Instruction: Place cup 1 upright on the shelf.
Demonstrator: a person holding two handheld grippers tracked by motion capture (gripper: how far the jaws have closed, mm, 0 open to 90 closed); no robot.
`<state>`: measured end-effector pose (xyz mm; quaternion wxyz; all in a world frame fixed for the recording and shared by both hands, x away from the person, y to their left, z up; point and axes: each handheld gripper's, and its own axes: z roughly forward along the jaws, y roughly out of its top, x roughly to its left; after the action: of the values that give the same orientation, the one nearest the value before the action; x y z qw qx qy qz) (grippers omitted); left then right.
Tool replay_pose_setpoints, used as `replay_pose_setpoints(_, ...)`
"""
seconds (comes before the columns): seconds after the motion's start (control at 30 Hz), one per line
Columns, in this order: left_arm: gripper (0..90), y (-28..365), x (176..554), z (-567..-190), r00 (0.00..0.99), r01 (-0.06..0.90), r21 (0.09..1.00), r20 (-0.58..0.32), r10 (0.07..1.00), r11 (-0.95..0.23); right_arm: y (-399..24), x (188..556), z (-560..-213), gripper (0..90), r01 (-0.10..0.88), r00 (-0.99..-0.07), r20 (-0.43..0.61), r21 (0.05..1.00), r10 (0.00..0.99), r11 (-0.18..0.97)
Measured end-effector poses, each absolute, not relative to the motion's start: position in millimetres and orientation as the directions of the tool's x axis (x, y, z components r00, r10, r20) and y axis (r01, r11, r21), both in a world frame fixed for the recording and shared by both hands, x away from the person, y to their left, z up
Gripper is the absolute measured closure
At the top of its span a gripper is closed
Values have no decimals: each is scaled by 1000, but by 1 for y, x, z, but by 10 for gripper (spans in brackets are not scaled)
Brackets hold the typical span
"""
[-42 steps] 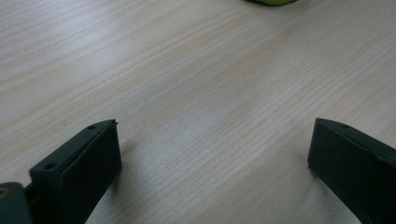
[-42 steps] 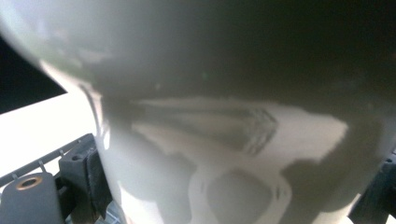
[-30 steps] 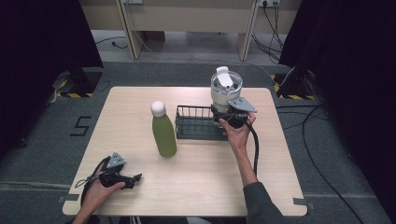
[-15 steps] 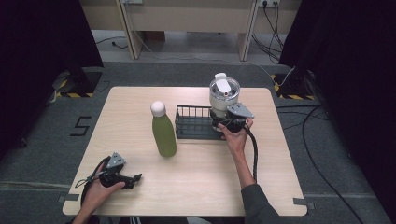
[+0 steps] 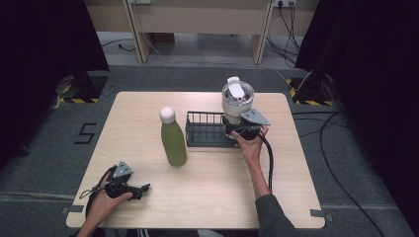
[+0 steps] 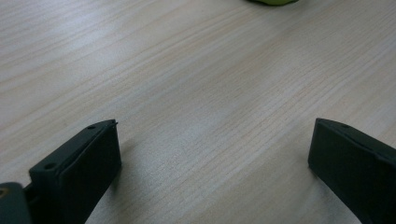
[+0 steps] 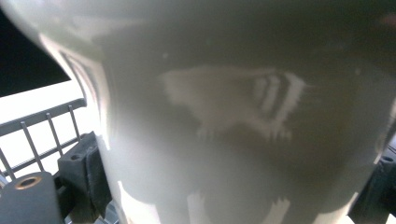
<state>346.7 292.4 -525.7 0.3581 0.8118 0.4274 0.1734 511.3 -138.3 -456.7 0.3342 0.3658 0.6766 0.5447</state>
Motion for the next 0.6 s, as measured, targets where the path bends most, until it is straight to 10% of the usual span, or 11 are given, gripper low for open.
replay_pose_setpoints(0.6,16,292,347,-526,575,570,730,-25,818,-378,-137,506,-453,91,165,-478,-45,976,877,140)
